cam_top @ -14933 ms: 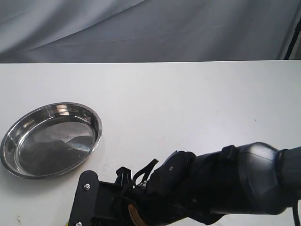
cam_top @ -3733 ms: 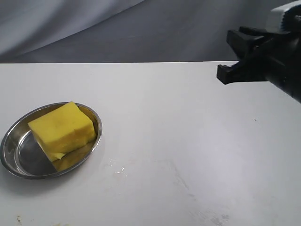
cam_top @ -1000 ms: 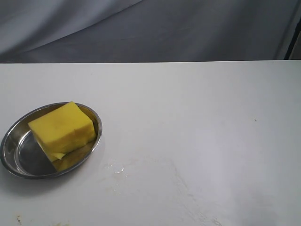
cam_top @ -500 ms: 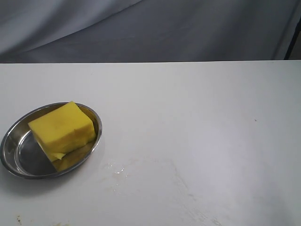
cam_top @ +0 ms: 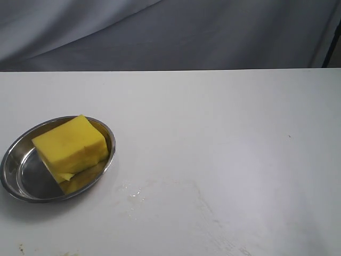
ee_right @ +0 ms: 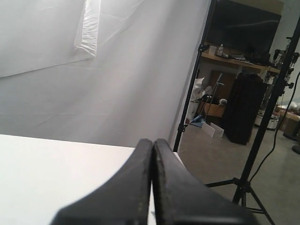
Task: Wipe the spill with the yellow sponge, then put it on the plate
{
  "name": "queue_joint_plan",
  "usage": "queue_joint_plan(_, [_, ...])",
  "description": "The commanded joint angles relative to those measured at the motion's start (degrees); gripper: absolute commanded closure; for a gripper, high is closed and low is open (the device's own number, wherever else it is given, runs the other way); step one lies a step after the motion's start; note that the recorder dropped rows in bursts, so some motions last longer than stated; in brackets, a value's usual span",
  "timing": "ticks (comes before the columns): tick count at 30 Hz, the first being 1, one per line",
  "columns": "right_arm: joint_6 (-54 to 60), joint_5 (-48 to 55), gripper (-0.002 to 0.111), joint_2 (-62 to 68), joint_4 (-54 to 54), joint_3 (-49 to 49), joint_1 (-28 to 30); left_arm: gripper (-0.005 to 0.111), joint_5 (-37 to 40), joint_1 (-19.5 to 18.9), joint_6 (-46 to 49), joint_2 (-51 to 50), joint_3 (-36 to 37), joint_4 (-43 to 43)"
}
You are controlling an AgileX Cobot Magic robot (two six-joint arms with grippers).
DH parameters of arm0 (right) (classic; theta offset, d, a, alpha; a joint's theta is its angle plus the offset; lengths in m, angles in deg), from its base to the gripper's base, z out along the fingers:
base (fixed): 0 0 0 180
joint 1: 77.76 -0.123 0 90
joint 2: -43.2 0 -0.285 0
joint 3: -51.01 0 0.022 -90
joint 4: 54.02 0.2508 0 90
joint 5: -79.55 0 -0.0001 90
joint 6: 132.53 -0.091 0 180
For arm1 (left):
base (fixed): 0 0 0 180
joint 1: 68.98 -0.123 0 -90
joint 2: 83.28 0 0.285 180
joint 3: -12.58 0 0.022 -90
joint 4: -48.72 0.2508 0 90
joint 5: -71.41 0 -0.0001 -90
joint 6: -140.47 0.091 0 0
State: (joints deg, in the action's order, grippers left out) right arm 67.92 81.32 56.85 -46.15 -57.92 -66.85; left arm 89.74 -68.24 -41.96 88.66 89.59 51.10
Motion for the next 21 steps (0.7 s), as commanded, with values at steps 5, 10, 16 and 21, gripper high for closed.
queue_joint_plan(5, [0.05, 0.43, 0.108, -0.32, 0.27, 0.15, 0.45, 0.107, -0.58, -0.15, -0.07, 0.28, 0.21, -0.11])
queue_joint_plan(10, [0.05, 0.43, 0.108, -0.32, 0.27, 0.15, 0.45, 0.107, -0.58, -0.15, -0.07, 0.28, 0.21, -0.11])
queue_joint_plan(16, [-5.52, 0.48, 0.108, -0.32, 0.22, 0.15, 0.45, 0.107, -0.58, -0.15, -0.07, 0.28, 0.21, -0.11])
queue_joint_plan(21, [-14.8, 0.89, 0.108, -1.24, -11.44, 0.61, 0.45, 0.107, -0.58, -0.15, -0.07, 0.28, 0.21, -0.11])
